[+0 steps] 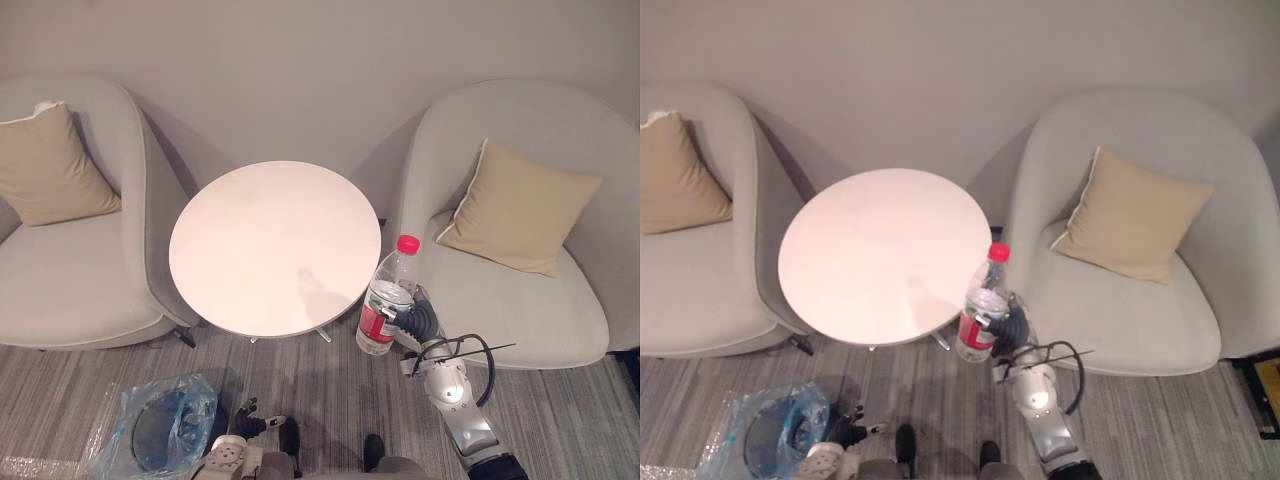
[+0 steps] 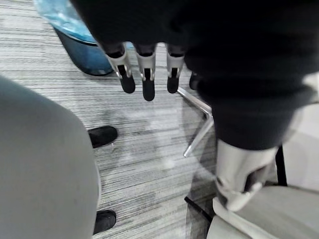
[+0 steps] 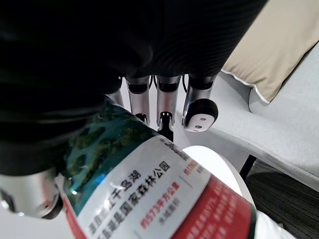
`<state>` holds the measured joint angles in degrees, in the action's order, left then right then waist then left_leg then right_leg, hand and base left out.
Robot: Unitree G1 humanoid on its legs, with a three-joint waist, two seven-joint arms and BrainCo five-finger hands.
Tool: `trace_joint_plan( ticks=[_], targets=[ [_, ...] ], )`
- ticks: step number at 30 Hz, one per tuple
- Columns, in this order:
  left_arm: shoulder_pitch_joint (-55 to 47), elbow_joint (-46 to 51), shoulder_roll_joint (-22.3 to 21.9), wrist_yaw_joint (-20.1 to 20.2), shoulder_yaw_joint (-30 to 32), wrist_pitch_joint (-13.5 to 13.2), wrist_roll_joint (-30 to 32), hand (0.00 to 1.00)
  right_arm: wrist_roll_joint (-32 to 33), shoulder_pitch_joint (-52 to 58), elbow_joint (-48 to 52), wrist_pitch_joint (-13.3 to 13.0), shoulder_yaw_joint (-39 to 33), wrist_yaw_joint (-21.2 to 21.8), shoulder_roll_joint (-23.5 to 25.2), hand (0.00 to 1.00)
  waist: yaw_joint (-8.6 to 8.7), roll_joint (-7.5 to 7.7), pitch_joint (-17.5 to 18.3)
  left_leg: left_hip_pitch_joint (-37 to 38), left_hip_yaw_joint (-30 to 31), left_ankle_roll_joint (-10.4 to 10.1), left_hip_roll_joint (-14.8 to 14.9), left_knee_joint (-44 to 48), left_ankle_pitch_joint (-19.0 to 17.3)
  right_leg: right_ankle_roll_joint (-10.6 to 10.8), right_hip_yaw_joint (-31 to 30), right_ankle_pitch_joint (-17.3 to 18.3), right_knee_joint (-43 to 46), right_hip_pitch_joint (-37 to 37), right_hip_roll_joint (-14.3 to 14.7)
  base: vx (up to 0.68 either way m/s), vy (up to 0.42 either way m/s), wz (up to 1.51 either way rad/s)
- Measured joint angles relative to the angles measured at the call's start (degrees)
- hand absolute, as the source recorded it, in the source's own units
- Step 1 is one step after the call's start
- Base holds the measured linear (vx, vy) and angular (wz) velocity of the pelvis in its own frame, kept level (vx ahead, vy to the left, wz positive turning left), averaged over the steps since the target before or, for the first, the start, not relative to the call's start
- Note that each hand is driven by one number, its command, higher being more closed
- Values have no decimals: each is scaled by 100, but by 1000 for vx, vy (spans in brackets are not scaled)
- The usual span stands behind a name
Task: Gather rubbish on tea table into small bin, then transfer packed bag to large trash can.
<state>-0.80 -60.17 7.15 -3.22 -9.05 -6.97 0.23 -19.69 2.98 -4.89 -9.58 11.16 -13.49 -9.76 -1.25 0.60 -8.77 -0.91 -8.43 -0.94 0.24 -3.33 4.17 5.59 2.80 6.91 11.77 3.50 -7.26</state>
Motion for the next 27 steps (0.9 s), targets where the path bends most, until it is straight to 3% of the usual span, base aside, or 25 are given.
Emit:
trace_joint_plan(
  ticks=[2,4,6,7,8,10,13,14,15,16,17,18,19,20,21,23,25,27],
  targets=[
    [8,-3,-4,-4,-54,0,27,0,-62,7,20,2,-32,-7,13,100,28,-48,23,-270,217,83,-50,278,-127,161,-42,191,312,61,-75,-62,6,75],
    [10,-5,12,-7,-75,7,44,0,-62,93,210,11,-90,-29,74,100,95,-25,46,-471,683,98,-164,493,-78,258,-431,789,1416,175,-51,-21,-78,132],
    [58,69,37,-23,-87,11,45,0,-65,43,314,9,-92,-42,67,100,28,36,122,-761,888,1,-234,703,-11,194,-544,919,1266,153,-32,-15,-140,82],
    [78,123,34,-31,-86,5,40,0,-63,-75,354,9,-97,-58,62,100,-98,4,149,-995,987,-81,-201,776,63,73,-556,973,873,113,45,-98,-116,34],
    [128,127,-45,-35,-97,10,40,0,-58,-209,357,9,-141,-62,42,100,-166,-162,94,-1141,1093,-148,-64,768,186,-130,-414,802,480,20,202,-134,-136,42],
    [127,143,-132,-32,-104,-3,2,0,-46,-230,331,12,-195,-109,50,100,-198,-336,33,-1222,1344,-246,121,720,322,-244,-215,562,130,-143,438,-169,-131,43],
    [125,152,-149,-28,-119,-3,-34,0,-26,-224,265,11,-194,-126,32,100,-203,-476,-47,-1205,1561,-393,287,664,448,-356,-16,489,131,-213,653,-150,-125,29],
    [91,200,-191,-27,-121,-2,-33,0,-16,-224,262,14,-199,-129,-3,100,-204,-584,-75,-1189,1589,-388,378,530,438,-408,46,459,220,-165,783,-173,-143,16],
    [51,226,-210,-28,-135,-4,-31,0,-4,-194,258,41,-199,-132,-22,100,-184,-638,-78,-1195,1435,-376,459,379,248,-496,166,400,201,-134,799,-230,-101,31],
    [76,204,-194,-20,-158,2,-29,0,6,-160,252,74,-210,-133,-19,100,-144,-557,-93,-1264,1168,-254,435,398,-155,-574,293,325,45,-127,630,-217,-30,68],
    [170,218,-182,-5,-172,5,-12,0,58,-138,238,74,-321,-138,-13,100,-90,-414,-156,-1482,736,129,327,866,-187,-598,529,254,-27,-48,396,-256,-39,99],
    [207,223,-177,4,-173,0,46,0,71,-136,201,98,-448,-150,-14,100,-41,-385,-156,-1698,377,344,241,1580,-141,-592,734,207,-14,16,171,-198,-71,99],
    [184,235,-187,0,-175,-4,83,0,83,-127,175,107,-518,-168,-42,100,13,-346,-164,-1756,122,378,280,2118,-216,-594,858,166,-33,40,97,-159,-61,92],
    [162,225,-212,-3,-177,13,124,0,94,-68,170,110,-601,-198,-60,100,68,-429,-112,-1697,-150,313,440,2633,-461,-585,1010,124,-99,23,59,-106,5,88],
    [77,204,-228,-29,-213,40,197,0,109,-3,169,114,-660,-256,-51,100,116,-506,-65,-1410,-353,117,611,2754,-753,-527,1205,71,-160,-26,50,-81,39,87],
    [1,206,-239,-44,-256,53,220,0,121,62,168,119,-673,-296,-46,100,125,-522,-55,-888,-488,-150,692,2165,-969,-453,1365,11,-254,-70,52,-31,80,71],
    [3,208,-217,-40,-370,72,268,0,173,60,159,125,-674,-292,21,100,119,-566,-27,-550,-509,-271,661,1301,-1002,-321,1584,-88,-407,-126,108,-33,140,66],
    [7,227,-105,-44,-383,61,299,0,171,74,121,136,-624,-266,198,100,44,-362,22,-475,-420,-294,506,1087,-887,-229,1629,-213,-619,-256,40,-28,171,42]
  ],
)
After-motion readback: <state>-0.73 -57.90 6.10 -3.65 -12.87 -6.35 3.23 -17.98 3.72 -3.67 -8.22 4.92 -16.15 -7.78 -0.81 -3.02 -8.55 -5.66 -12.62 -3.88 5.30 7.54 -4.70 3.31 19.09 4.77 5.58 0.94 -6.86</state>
